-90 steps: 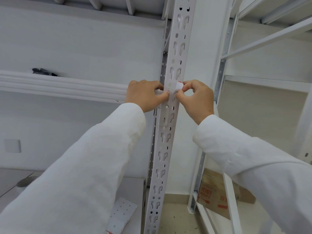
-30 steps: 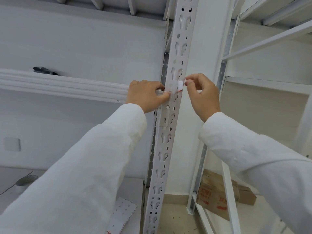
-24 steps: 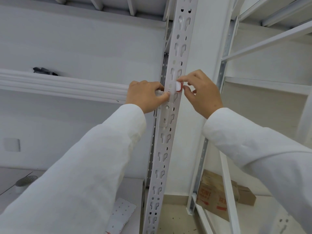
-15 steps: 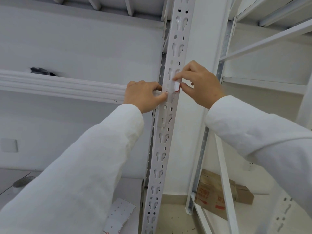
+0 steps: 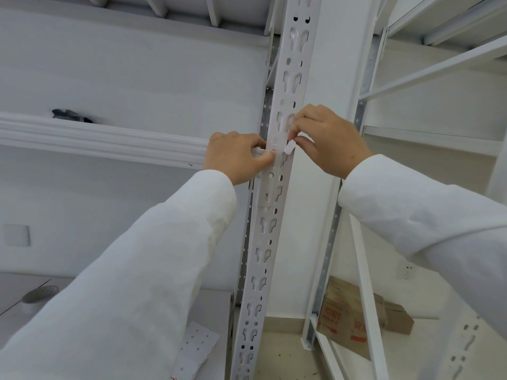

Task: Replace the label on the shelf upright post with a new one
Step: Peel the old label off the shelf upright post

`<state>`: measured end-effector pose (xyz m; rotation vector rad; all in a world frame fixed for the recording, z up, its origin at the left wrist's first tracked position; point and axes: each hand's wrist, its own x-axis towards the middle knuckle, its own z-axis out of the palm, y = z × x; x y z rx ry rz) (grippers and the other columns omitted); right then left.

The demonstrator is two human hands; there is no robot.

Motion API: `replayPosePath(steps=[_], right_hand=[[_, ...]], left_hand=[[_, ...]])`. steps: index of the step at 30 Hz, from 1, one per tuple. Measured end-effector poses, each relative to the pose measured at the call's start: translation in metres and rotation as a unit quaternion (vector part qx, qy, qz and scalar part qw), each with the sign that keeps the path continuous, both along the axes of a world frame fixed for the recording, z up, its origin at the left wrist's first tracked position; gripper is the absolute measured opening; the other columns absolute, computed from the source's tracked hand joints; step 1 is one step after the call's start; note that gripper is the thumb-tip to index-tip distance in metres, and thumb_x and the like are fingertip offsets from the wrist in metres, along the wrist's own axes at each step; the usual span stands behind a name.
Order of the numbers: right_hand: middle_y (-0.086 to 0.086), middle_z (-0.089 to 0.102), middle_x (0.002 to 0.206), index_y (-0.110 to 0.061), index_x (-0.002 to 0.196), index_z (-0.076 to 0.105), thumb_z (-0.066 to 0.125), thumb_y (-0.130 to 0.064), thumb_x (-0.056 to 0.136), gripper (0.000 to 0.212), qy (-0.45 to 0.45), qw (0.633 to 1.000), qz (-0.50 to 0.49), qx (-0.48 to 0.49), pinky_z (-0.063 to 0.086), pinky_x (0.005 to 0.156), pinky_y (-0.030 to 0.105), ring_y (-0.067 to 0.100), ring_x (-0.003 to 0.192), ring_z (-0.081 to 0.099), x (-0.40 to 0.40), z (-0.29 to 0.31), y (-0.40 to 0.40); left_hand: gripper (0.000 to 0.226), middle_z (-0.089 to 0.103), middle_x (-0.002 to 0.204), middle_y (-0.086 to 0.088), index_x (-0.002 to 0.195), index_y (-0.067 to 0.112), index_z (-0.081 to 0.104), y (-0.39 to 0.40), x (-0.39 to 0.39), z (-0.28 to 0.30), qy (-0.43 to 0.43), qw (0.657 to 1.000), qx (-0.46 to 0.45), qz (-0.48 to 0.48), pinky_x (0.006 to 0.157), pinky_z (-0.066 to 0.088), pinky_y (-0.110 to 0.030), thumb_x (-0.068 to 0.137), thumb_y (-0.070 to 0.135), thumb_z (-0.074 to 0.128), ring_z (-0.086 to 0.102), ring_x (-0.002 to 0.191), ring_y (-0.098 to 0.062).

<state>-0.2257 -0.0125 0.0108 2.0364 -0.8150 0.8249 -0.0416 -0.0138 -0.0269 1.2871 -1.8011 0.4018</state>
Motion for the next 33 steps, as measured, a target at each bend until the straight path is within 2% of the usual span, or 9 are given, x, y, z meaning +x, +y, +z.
replayPosePath(steps=[5, 9, 11, 14, 18, 26, 30, 33], right_hand=[[0.003, 0.062, 0.094, -0.019, 0.094, 0.066, 0.057, -0.015, 0.088, 0.011, -0.055, 0.998, 0.028, -0.029, 0.048, 0.057, 0.035, 0.022, 0.082, 0.055, -0.004, -0.011, -0.003], [0.002, 0.058, 0.099, -0.023, 0.11, 0.061, 0.058, -0.02, 0.089, 0.022, -0.156, 0.986, 0.058, 0.01, 0.053, 0.067, 0.034, 0.012, 0.079, 0.052, -0.005, -0.013, -0.005], [0.003, 0.059, 0.098, -0.023, 0.107, 0.063, 0.058, -0.021, 0.089, 0.02, -0.139, 0.989, 0.046, 0.01, 0.053, 0.065, 0.037, 0.014, 0.081, 0.053, -0.006, -0.011, -0.006], [0.002, 0.059, 0.095, -0.025, 0.102, 0.067, 0.059, -0.02, 0.088, 0.018, -0.106, 0.994, 0.03, 0.01, 0.044, 0.06, 0.031, 0.01, 0.079, 0.045, -0.004, -0.011, -0.007], [-0.001, 0.058, 0.092, -0.026, 0.093, 0.068, 0.06, -0.022, 0.087, 0.01, -0.096, 0.995, 0.016, 0.008, 0.033, 0.06, 0.026, 0.006, 0.078, 0.04, -0.002, -0.009, -0.007], [0.004, 0.058, 0.097, -0.015, 0.09, 0.064, 0.056, -0.015, 0.09, 0.008, -0.058, 0.998, 0.001, 0.007, 0.038, 0.061, 0.031, 0.021, 0.087, 0.05, -0.002, -0.009, -0.003], [0.005, 0.059, 0.09, -0.015, 0.088, 0.065, 0.057, -0.015, 0.089, 0.008, -0.057, 0.998, 0.019, -0.017, 0.038, 0.057, 0.03, 0.023, 0.079, 0.052, -0.008, -0.017, -0.006], [0.005, 0.059, 0.086, -0.016, 0.087, 0.066, 0.057, -0.016, 0.088, 0.009, -0.056, 0.997, 0.028, -0.037, 0.039, 0.054, 0.029, 0.024, 0.075, 0.053, -0.01, -0.02, -0.005]], left_hand=[[0.038, 0.059, 0.085, 0.005, 0.106, 0.027, 0.063, -0.002, 0.001, 0.0, -0.006, 1.0, 0.0, -0.003, 0.092, 0.03, -0.034, 0.087, 0.053, 0.043, 0.056, 0.099, -0.021], [0.037, 0.063, 0.087, 0.003, 0.105, 0.028, 0.063, -0.004, 0.001, -0.001, -0.004, 1.0, -0.002, -0.003, 0.091, 0.03, -0.034, 0.087, 0.053, 0.043, 0.056, 0.098, -0.02], [0.037, 0.067, 0.092, 0.001, 0.105, 0.028, 0.064, -0.005, 0.0, -0.001, -0.005, 1.0, -0.003, -0.002, 0.091, 0.03, -0.034, 0.087, 0.053, 0.042, 0.057, 0.098, -0.021], [0.037, 0.068, 0.095, 0.0, 0.104, 0.028, 0.064, -0.004, 0.0, -0.001, -0.004, 1.0, -0.004, 0.001, 0.093, 0.03, -0.034, 0.087, 0.053, 0.043, 0.056, 0.1, -0.021], [0.036, 0.059, 0.084, 0.003, 0.105, 0.028, 0.064, -0.002, 0.0, -0.001, -0.003, 1.0, 0.0, 0.001, 0.093, 0.03, -0.034, 0.087, 0.052, 0.043, 0.056, 0.1, -0.021], [0.038, 0.053, 0.083, 0.004, 0.108, 0.027, 0.063, -0.001, 0.0, 0.0, -0.004, 1.0, 0.003, 0.001, 0.094, 0.029, -0.034, 0.087, 0.053, 0.044, 0.055, 0.1, -0.021], [0.037, 0.066, 0.096, -0.001, 0.108, 0.028, 0.063, -0.001, 0.0, -0.001, -0.001, 1.0, 0.002, 0.0, 0.095, 0.029, -0.034, 0.087, 0.052, 0.044, 0.055, 0.103, -0.021], [0.037, 0.067, 0.099, -0.001, 0.108, 0.028, 0.063, -0.002, 0.0, -0.001, 0.0, 1.0, 0.001, -0.003, 0.095, 0.029, -0.034, 0.087, 0.052, 0.044, 0.055, 0.103, -0.021]])
